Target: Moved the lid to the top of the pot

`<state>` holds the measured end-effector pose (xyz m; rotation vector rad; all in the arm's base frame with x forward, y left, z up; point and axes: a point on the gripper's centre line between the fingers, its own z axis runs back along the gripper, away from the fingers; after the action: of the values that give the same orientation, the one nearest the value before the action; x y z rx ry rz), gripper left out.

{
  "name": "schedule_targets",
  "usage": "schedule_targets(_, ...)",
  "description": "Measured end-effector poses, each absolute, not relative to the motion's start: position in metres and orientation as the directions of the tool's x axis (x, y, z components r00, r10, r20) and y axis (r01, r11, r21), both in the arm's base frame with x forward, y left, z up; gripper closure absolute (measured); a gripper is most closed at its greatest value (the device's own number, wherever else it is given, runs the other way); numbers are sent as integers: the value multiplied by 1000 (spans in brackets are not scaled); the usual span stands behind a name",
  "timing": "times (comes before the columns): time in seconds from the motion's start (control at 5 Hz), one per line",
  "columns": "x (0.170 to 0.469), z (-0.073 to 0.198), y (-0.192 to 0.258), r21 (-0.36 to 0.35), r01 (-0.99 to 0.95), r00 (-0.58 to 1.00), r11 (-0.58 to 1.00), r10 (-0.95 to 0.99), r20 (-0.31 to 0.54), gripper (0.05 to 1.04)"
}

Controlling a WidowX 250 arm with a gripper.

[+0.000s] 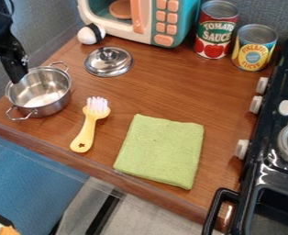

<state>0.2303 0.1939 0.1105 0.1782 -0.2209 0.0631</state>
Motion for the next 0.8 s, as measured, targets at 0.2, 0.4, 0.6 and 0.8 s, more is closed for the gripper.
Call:
schedule_targets(0.2,230,102,193,151,-86,978,985,54,203,83)
schedule_targets(0.4,247,97,183,126,-111,976,986,84,203,83)
schedule_targets(0.6,272,96,178,123,-134,969,983,104,224,83)
schedule_targets(0.8,311,93,161,92,-143,964,985,118,239,83)
